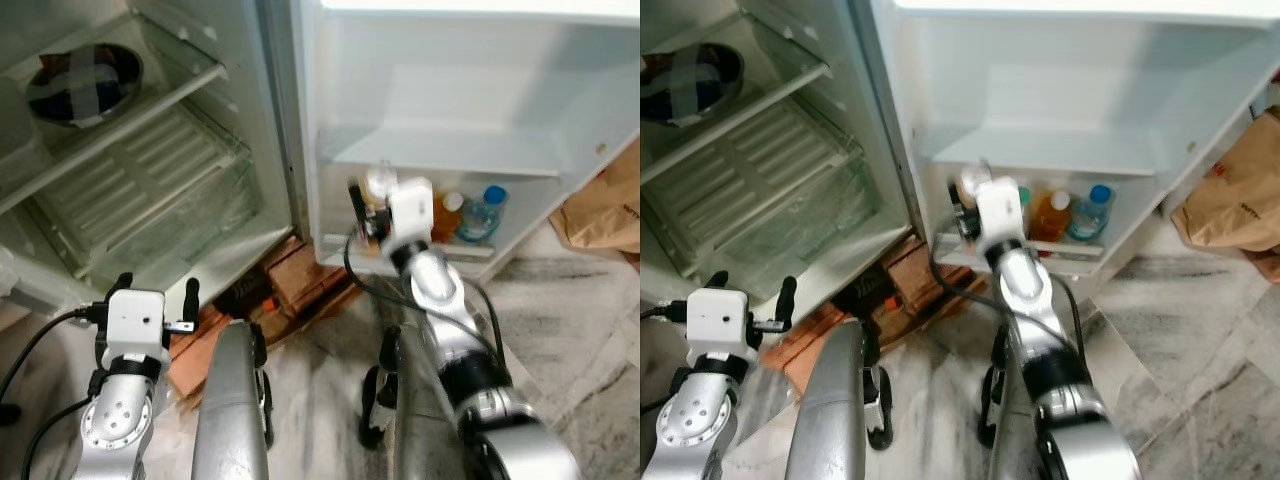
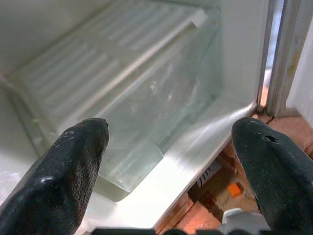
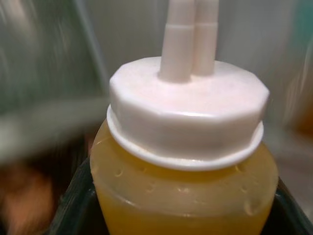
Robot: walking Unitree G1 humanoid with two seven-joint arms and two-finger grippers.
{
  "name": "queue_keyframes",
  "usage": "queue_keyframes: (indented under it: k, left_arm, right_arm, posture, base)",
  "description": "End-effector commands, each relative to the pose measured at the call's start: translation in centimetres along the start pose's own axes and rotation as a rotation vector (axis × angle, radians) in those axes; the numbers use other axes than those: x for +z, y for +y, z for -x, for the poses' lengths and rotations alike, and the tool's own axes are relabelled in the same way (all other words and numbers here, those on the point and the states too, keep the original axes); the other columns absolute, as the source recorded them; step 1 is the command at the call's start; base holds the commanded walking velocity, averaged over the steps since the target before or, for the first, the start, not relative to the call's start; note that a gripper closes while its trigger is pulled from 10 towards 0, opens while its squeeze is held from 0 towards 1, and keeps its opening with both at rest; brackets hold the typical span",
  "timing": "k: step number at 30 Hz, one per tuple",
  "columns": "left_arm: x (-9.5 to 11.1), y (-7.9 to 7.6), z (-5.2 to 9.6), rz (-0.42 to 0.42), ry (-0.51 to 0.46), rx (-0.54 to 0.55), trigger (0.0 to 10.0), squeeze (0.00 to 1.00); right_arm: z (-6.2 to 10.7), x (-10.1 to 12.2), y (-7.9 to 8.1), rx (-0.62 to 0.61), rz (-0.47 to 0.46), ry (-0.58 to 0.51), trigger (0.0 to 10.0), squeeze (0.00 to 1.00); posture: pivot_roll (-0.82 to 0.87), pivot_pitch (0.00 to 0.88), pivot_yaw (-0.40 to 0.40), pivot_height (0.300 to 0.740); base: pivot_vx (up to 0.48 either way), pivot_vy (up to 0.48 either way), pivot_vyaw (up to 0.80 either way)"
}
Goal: Restocking fridge
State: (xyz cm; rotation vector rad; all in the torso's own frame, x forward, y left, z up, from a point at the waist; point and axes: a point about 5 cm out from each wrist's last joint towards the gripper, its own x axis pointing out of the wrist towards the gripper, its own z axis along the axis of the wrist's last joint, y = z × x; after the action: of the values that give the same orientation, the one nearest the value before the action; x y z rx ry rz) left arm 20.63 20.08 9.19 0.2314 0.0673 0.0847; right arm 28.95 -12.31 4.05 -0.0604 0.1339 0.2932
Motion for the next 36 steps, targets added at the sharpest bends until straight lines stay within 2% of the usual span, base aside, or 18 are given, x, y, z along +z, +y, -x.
queue_keyframes:
  k: [1,2,3,4,5,6,11,13,16,21,26,30,36]
  left_arm:
    - [-0.3,0.0,0.0,-0.004,0.011,0.008,10.0,0.0]
    - [-0.3,0.0,-0.1,-0.005,0.009,0.008,10.0,0.0]
    - [-0.3,0.0,-0.1,-0.005,0.009,0.008,10.0,0.0]
    - [-0.3,0.1,-0.2,-0.004,0.006,0.01,10.0,0.0]
    - [-0.3,0.1,-0.2,-0.004,0.006,0.01,10.0,0.0]
    - [-0.3,0.1,-0.3,-0.002,0.006,0.011,10.0,0.0]
    - [-0.5,-0.2,-0.7,0.006,0.006,0.002,10.0,0.0]
    - [-0.4,-0.3,-0.8,0.008,0.004,-0.001,10.0,0.0]
    - [-0.1,-0.6,-1.3,0.018,-0.007,-0.005,10.0,0.0]
    - [-0.2,-0.3,-1.4,0.013,-0.01,-0.001,10.0,0.0]
    - [-0.2,-0.3,-1.4,0.011,-0.01,0.003,10.0,0.0]
    - [-0.2,-0.4,-1.2,0.012,-0.01,-0.003,10.0,0.0]
    - [0.0,-0.3,-0.8,-0.001,-0.018,-0.006,10.0,0.0]
  right_arm:
    - [-0.8,2.8,0.0,0.0,-0.005,-0.105,10.0,0.0]
    - [0.1,3.0,0.3,-0.006,-0.029,-0.107,10.0,0.0]
    - [0.1,3.0,0.3,-0.006,-0.029,-0.107,10.0,0.0]
    - [1.4,3.3,0.6,-0.005,-0.038,-0.116,10.0,0.0]
    - [1.4,3.3,0.6,-0.005,-0.038,-0.116,10.0,0.0]
    - [2.4,3.3,0.9,0.002,-0.031,-0.12,10.0,0.0]
    - [3.4,3.1,1.0,0.0,-0.01,-0.129,10.0,0.0]
    - [3.3,3.1,0.9,-0.008,-0.014,-0.133,10.0,0.0]
    - [2.6,4.3,0.6,-0.024,-0.025,-0.157,10.0,0.0]
    - [1.6,6.0,1.1,0.017,0.009,-0.212,10.0,0.0]
    - [0.8,6.9,1.5,0.041,0.035,-0.247,10.0,0.0]
    - [-0.3,8.4,1.7,0.067,0.093,-0.316,10.0,0.0]
    - [-1.8,10.7,1.4,0.055,0.187,-0.41,10.0,0.0]
  posture:
    - [0.19,0.293,0.045,0.564]
    - [0.18,0.29,0.046,0.564]
    - [0.18,0.29,0.046,0.564]
    - [0.17,0.282,0.045,0.564]
    - [0.17,0.282,0.045,0.564]
    - [0.16,0.281,0.045,0.564]
    - [0.14,0.275,0.049,0.564]
    - [0.14,0.275,0.05,0.564]
    - [0.14,0.27,0.052,0.549]
    - [0.15,0.269,0.049,0.524]
    - [0.16,0.274,0.048,0.524]
    - [0.16,0.283,0.051,0.524]
    - [0.18,0.298,0.056,0.524]
  base:
    - [0.0,0.0,0.0]
    - [0.0,0.0,0.0]
    - [0.0,0.0,0.0]
    - [0.0,0.0,0.0]
    - [0.0,0.0,0.0]
    - [0.0,0.0,0.0]
    - [0.0,0.0,0.0]
    - [0.0,0.0,0.0]
    - [0.0,0.0,0.0]
    - [0.0,0.182,0.0]
    - [0.0,0.0,0.0]
    - [0.0,0.393,0.0]
    - [0.0,0.0,0.0]
